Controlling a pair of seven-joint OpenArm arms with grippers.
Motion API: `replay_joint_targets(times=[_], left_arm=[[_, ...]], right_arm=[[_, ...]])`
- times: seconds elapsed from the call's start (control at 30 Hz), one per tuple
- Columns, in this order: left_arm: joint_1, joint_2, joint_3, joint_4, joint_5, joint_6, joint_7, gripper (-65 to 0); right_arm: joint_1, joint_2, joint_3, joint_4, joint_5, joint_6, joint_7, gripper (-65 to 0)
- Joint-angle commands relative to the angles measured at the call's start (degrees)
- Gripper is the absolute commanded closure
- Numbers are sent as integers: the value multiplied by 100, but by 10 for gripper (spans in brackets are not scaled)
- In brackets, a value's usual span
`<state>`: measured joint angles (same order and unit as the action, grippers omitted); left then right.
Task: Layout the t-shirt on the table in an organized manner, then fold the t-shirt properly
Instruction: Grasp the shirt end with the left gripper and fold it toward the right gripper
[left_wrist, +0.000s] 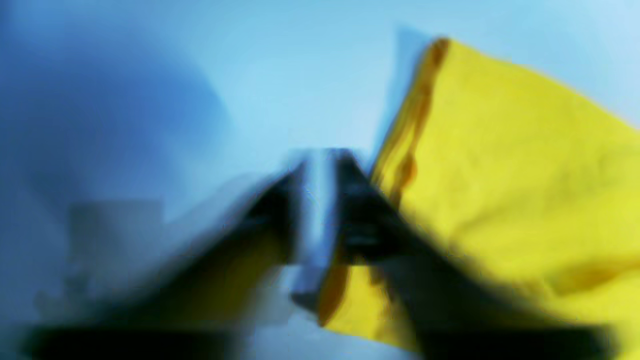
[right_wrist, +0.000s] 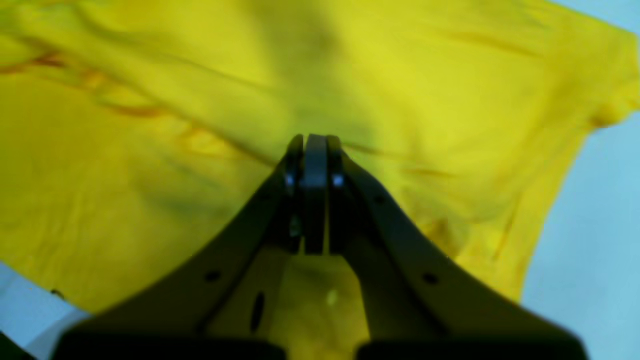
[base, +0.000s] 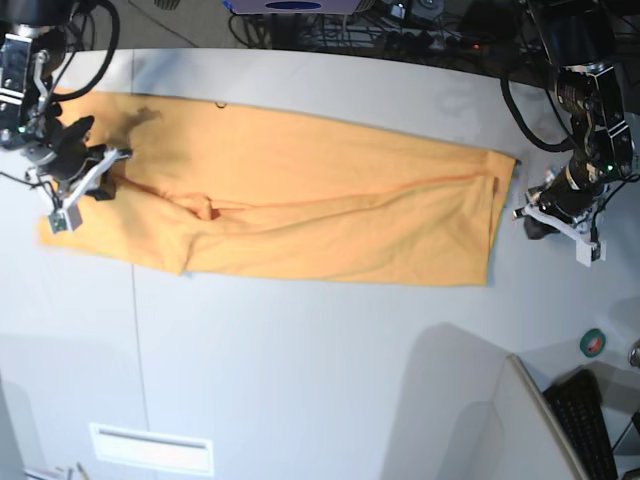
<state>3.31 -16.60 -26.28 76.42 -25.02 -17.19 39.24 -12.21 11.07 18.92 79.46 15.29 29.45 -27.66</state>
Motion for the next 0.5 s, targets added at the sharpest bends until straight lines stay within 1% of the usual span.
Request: replay_joint_targets(times=[0.0,0.03,0.07,0.1,0.17,0.23,0.3,0.37,0.47], left_arm=[[-81,-76,-66,-25,-70,-255,-105,-354],[-81,-76,-93,-139,-70,-501,-105,-492],[-98,-76,-93,-280,-70,-712,-105,-607],[-133,-76,-84,-420,-70,-852,-105,-650],[-204,-76,-40,-833,-70,-1063,-113,-650],[-406,-67,-31,-1220,-61,-1204,-122,-650],[-590,-67,-31,-1686,-61,-1257,-131,-574],[-731,-59,-22,-1985,-52,-1257,-140,-532],[-801,-50,-22,-2135,-17,-1257,-140,-512]], right_arm=[[-14,84,38,146,49,-5,89,0],[-32,-4,38,164,49,-5,89,0],[-41,-57,38,173,40,4,89,0],[-41,-57,38,173,40,4,89,0],[-41,-74,29,164,40,4,89,0],[-41,-74,29,164,40,4,89,0],[-41,-74,29,164,40,4,89,0],[-76,-74,29,164,40,4,89,0],[-111,-74,29,164,40,4,89,0]])
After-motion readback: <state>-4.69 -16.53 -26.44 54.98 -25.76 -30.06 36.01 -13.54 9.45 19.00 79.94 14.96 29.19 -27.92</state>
